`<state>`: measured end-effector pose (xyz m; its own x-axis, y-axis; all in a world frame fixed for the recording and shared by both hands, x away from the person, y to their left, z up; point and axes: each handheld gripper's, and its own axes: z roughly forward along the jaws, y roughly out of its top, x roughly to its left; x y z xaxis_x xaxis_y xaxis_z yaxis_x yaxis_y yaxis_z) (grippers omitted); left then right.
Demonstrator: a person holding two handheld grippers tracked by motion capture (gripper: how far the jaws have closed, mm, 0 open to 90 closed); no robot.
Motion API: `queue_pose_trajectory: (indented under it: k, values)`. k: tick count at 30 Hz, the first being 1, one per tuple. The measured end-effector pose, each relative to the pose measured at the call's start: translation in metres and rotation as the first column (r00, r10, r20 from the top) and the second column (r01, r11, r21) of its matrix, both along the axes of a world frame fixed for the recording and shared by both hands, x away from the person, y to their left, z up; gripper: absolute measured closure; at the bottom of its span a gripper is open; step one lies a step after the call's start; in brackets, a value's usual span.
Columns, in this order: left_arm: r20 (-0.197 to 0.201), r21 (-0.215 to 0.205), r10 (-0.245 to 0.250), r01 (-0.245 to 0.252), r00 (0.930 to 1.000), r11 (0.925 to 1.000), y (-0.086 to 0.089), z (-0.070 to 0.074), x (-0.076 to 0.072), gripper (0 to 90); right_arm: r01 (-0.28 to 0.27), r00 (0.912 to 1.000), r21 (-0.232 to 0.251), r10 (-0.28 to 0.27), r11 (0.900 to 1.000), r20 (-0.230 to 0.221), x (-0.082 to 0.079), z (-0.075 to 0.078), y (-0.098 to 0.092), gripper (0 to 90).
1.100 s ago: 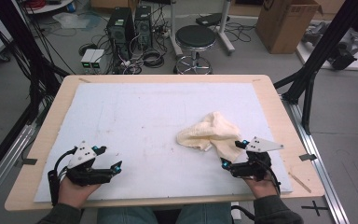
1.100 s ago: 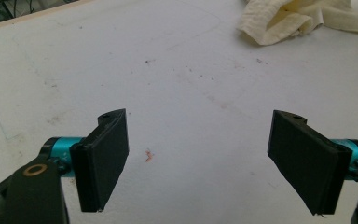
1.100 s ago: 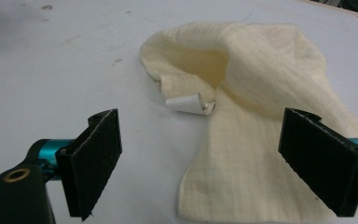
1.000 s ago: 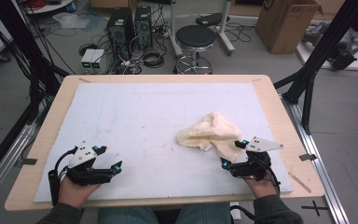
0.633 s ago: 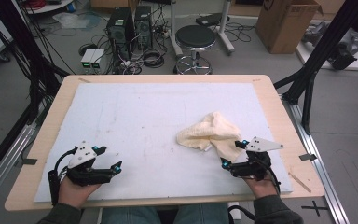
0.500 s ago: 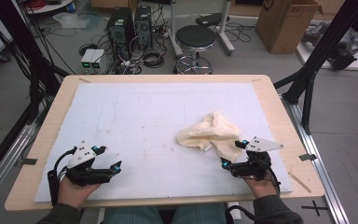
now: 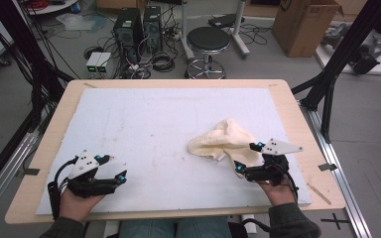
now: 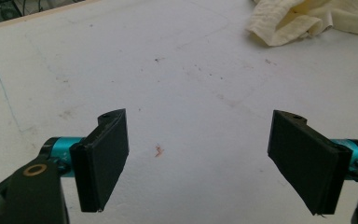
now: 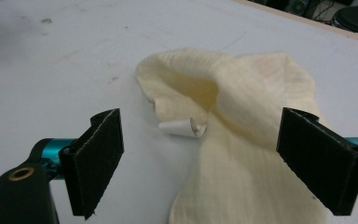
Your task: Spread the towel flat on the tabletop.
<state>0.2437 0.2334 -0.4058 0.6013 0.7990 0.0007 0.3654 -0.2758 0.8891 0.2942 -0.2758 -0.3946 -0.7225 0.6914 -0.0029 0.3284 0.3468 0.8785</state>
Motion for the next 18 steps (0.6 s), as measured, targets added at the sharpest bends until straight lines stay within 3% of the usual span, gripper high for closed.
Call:
queue_pose_trajectory:
  k: [3, 10, 15, 18]
  values:
    - [0.0, 0.0, 0.004, -0.004, 1.0, 1.0, 0.002, 0.0, 0.0, 20.8, -0.003, 1.0, -0.005, 0.003, 1.0, 0.003, 0.004, 0.005, 0.0, 14.8]
    - [0.006, -0.008, 0.013, -0.013, 0.9999, 0.9999, 0.004, 0.001, 0.0, 20.8, -0.031, 0.9995, -0.036, 0.031, 0.999, -0.002, 0.034, 0.023, 0.009, 21.1]
    - [0.003, -0.011, 0.01, -0.01, 0.9999, 0.9999, 0.004, 0.001, 0.0, 20.8, -0.052, 0.9979, -0.074, 0.049, 0.996, -0.042, 0.055, 0.027, 0.02, 28.7]
    - [0.003, -0.009, 0.01, -0.01, 0.9999, 0.9999, 0.004, 0.001, 0.001, 20.8, -0.067, 0.9949, -0.072, 0.062, 0.995, -0.08, 0.068, 0.022, 0.024, 34.6]
